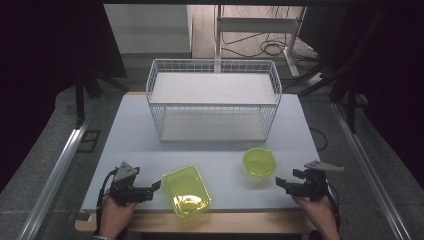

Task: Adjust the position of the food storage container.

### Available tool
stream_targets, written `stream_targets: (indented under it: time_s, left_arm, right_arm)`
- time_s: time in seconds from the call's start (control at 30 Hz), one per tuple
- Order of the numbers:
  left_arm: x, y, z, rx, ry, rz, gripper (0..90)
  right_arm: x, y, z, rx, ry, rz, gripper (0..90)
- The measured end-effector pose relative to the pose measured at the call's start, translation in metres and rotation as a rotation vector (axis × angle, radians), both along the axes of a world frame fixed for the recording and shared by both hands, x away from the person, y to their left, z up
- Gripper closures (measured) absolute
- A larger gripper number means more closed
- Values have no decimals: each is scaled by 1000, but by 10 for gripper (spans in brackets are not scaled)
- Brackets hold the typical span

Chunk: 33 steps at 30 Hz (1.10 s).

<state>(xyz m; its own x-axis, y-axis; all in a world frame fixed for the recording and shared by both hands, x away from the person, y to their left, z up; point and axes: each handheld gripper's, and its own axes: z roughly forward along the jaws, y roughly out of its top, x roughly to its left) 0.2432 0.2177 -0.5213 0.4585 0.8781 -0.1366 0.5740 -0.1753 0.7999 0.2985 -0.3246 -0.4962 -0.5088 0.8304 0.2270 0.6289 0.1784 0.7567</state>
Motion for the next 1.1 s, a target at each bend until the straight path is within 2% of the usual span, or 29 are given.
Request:
stream_targets:
  time_s: [0.1, 0.17, 0.23, 0.37, 0.53, 0.67, 0.73, 0.83, 0.87, 0.9, 0.97, 1.0, 1.1]
  left_arm:
    - [0, 4, 0, -37, -8, 7, 62]
    - [0, 6, -2, -43, -17, 8, 50]
    - [2, 4, -5, -18, -27, 2, 39]
    - [3, 2, -7, 1, -24, -9, 34]
    - [4, 1, -9, 2, -20, -16, 33]
    - [4, 1, -10, 5, -14, -13, 34]
    - [5, 1, -11, 5, -3, -18, 36]
    - [5, 1, -11, 6, 0, -19, 37]
    - [5, 1, -11, 4, 0, -18, 37]
    - [5, 1, -11, 4, 0, -18, 37]
    - [5, 2, -11, -2, 0, -18, 38]
    - [5, 2, -11, -4, 2, -17, 38]
    - [5, 2, -12, -6, 5, -19, 38]
  right_arm:
    - [0, 0, 1, 2, -4, 14, 193]
    - [0, 1, 2, -2, -6, 38, 238]
    - [0, 3, 1, -17, -5, 51, 280]
    - [0, 4, 0, -23, -3, 55, 320]
    - [0, 4, 2, -48, -11, 50, 420]
    - [0, 2, 3, -48, -10, 46, 477]
    - [-1, 3, 4, -69, -16, 43, 557]
    - [-1, 4, 5, -93, -16, 45, 601]
    - [-1, 4, 6, -111, -14, 56, 669]
    - [-1, 4, 6, -111, -14, 56, 669]
    - [-2, 5, 7, -122, -10, 66, 736]
    - [-2, 6, 9, -124, -18, 73, 802]
    - [-3, 8, 13, -133, -42, 80, 848]
